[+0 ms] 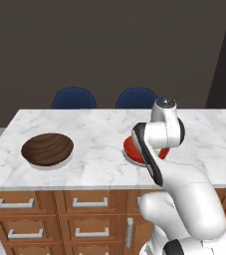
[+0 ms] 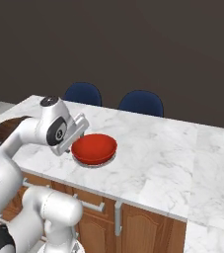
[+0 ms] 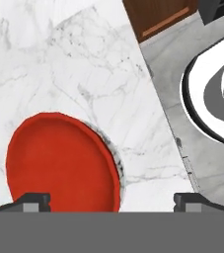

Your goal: Move the bowls from the cabinet to the plates on the dining table.

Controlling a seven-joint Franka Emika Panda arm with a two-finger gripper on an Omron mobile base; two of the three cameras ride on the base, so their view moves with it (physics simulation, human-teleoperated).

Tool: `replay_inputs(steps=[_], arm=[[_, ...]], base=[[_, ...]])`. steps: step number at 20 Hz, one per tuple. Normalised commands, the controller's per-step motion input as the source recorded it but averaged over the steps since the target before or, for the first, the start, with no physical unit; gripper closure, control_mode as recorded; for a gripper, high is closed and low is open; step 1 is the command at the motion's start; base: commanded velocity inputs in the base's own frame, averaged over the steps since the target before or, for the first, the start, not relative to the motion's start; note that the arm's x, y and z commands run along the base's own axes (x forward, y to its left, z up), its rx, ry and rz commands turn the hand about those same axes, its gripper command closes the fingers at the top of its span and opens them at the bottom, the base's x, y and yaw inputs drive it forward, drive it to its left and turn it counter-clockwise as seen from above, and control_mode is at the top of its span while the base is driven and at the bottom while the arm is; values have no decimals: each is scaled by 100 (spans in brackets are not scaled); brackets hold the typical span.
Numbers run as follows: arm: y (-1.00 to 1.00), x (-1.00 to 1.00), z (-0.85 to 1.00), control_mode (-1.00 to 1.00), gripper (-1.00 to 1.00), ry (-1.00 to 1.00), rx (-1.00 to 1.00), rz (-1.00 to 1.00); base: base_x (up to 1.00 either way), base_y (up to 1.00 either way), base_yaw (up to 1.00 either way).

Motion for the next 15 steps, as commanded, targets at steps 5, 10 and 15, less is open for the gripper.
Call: replay_inputs(steps=[5, 10, 15], arm=[[0, -34, 51, -100, -100, 0, 5, 0], [1, -39, 43, -100, -100, -3, 6, 0], [7, -40, 39, -100, -100, -3, 5, 0]], base=[[0, 0, 0], [0, 0, 0], [0, 0, 0]])
